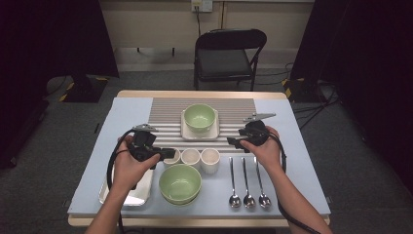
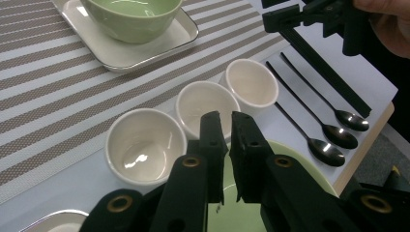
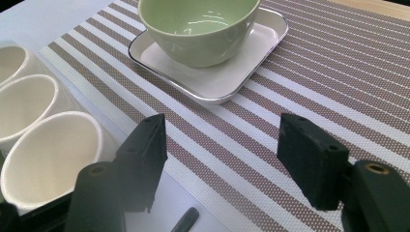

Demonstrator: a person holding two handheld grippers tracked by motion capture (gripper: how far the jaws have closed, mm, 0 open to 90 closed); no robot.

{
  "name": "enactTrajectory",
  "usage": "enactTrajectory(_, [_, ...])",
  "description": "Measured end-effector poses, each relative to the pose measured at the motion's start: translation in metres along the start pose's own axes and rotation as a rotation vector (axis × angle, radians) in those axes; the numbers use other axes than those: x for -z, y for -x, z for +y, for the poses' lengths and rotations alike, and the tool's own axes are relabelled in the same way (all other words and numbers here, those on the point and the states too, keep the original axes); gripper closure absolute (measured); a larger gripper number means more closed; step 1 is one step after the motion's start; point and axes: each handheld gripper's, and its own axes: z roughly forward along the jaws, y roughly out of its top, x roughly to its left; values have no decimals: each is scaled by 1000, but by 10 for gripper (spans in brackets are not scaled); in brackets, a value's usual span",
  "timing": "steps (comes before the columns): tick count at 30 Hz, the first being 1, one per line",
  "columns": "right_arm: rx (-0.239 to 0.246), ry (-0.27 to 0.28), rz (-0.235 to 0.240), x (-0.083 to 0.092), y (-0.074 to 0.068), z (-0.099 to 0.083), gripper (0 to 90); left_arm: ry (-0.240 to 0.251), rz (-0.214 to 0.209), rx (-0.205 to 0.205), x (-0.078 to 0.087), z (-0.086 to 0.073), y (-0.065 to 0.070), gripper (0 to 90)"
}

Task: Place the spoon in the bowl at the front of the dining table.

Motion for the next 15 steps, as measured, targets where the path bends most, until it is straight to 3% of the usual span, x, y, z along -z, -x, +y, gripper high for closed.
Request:
enactTrajectory(7, [7,-4,3,-1,-1,-1,346,2,-18,6,-5,3,4,870])
enactTrajectory(15, [6,2,1,0,0,-2,346,2,-4,-3,-11,6,10,900])
